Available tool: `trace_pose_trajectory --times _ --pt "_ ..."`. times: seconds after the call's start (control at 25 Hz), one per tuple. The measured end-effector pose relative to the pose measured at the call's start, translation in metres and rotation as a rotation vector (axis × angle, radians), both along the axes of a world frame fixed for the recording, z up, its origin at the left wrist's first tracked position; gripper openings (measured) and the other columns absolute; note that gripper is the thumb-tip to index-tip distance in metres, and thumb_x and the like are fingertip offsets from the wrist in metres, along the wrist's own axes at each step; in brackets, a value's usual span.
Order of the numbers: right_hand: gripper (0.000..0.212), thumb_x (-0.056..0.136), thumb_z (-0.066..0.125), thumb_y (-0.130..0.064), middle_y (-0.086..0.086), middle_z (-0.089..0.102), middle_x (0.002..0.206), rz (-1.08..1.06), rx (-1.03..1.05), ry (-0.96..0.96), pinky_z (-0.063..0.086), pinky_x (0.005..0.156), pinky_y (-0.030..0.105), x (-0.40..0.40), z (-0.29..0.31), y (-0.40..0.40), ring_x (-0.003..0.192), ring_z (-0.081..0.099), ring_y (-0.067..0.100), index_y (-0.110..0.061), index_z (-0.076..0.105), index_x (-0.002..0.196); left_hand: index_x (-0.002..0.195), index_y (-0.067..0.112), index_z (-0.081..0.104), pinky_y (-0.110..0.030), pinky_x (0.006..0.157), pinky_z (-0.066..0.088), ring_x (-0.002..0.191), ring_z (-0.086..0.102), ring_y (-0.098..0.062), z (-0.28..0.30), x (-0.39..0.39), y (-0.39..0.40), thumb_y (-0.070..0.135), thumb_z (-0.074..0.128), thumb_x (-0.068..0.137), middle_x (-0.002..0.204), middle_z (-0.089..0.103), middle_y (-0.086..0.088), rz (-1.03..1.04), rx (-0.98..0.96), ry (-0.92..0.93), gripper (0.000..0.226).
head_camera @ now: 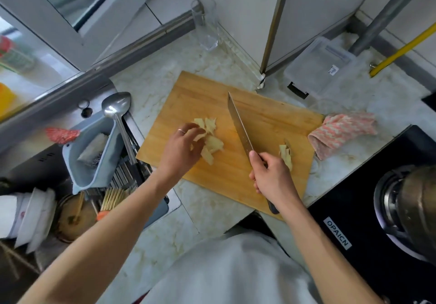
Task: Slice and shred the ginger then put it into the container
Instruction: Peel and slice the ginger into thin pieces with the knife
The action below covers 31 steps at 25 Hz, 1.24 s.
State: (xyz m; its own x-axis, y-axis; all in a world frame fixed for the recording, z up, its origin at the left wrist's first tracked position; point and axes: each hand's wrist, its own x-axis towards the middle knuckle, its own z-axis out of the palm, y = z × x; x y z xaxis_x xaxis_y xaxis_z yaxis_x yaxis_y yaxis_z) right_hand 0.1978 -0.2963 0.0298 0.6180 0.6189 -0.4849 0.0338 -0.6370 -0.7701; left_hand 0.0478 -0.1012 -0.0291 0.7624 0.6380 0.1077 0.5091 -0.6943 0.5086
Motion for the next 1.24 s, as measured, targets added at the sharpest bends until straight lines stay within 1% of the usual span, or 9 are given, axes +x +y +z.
trace_pose_trajectory --times 0.08,0.2,0.28,0.44,0.52,0.64,0.96,1.12,1.24 --pt "0.047 0.103 0.046 -0.046 0.001 0.065 0.063 0.007 0.017 0.011 0.057 0.061 0.047 0.001 0.001 0.001 0.049 0.057 0.012 -0.010 0.062 0.078 0.120 0.014 0.069 -0.051 0.088 0.055 0.110 0.060 -0.034 -0.001 -0.010 -0.021 0.010 0.070 0.087 0.127 0.060 -0.012 0.018 0.007 0.031 0.033" --pt "0.047 0.103 0.045 -0.047 0.003 0.064 0.063 0.043 0.024 0.020 0.055 0.060 0.049 0.002 0.000 0.000 0.051 0.057 0.019 -0.009 0.061 0.078 0.123 0.023 0.068 -0.054 0.103 0.045 0.123 0.054 -0.036 -0.006 -0.014 -0.033 0.009 0.075 0.075 0.133 0.059 -0.012 -0.473 0.252 0.247 0.051" --pt "0.048 0.102 0.045 -0.047 0.009 0.065 0.066 0.059 0.024 0.009 0.054 0.059 0.051 0.003 0.000 -0.001 0.056 0.058 0.029 -0.007 0.061 0.081 0.123 0.026 0.066 -0.052 0.107 0.042 0.125 0.054 -0.031 0.003 0.000 -0.024 0.017 0.077 0.074 0.133 0.059 -0.009 -0.664 0.344 0.372 0.051" --pt "0.047 0.103 0.045 -0.045 0.007 0.065 0.066 0.032 0.008 -0.019 0.054 0.060 0.048 0.002 0.005 -0.004 0.049 0.054 0.016 -0.005 0.059 0.083 0.133 0.026 0.056 -0.043 0.109 0.038 0.125 0.051 -0.027 0.019 0.039 -0.008 0.021 0.058 0.093 0.137 0.053 -0.007 -0.710 0.466 0.528 0.041" --pt "0.047 0.103 0.045 -0.045 0.004 0.064 0.065 0.006 -0.011 -0.038 0.054 0.060 0.047 -0.003 0.008 -0.005 0.048 0.053 0.014 -0.006 0.059 0.081 0.138 0.027 0.049 -0.039 0.108 0.035 0.127 0.047 -0.025 0.019 0.053 0.004 0.020 0.049 0.099 0.141 0.047 -0.008 -0.631 0.489 0.586 0.040" --pt "0.046 0.103 0.046 -0.046 0.002 0.064 0.066 -0.026 -0.041 -0.048 0.055 0.061 0.047 -0.014 0.014 -0.006 0.050 0.054 0.015 -0.007 0.062 0.085 0.137 0.027 0.051 -0.037 0.104 0.038 0.124 0.049 -0.025 0.016 0.056 0.026 0.019 0.055 0.097 0.138 0.051 -0.007 -0.467 0.431 0.512 0.041" --pt "0.046 0.103 0.046 -0.047 0.001 0.064 0.065 -0.071 -0.072 -0.048 0.055 0.058 0.047 -0.034 0.015 -0.003 0.051 0.054 0.015 -0.008 0.061 0.083 0.125 0.019 0.064 -0.044 0.092 0.050 0.116 0.053 -0.032 0.014 0.001 -0.016 0.026 0.068 0.087 0.132 0.054 -0.010 0.089 -0.081 0.089 0.039" --pt "0.049 0.104 0.044 -0.046 0.021 0.065 0.075 -0.082 -0.008 -0.096 0.051 0.056 0.052 -0.026 0.002 0.014 0.052 0.052 0.021 -0.003 0.061 0.089 0.143 0.019 0.047 -0.048 0.096 0.051 0.126 0.046 -0.032 0.005 -0.014 -0.030 0.019 0.065 0.081 0.144 0.041 -0.012 0.625 -0.456 -0.013 0.064" --pt "0.050 0.105 0.042 -0.045 0.018 0.066 0.074 -0.011 0.011 -0.126 0.052 0.062 0.051 -0.023 -0.009 0.031 0.063 0.063 0.030 -0.003 0.058 0.083 0.150 0.018 0.035 -0.043 0.099 0.050 0.128 0.044 -0.033 0.008 0.003 -0.026 0.004 0.061 0.080 0.148 0.033 -0.014 0.731 -0.568 -0.015 0.077"
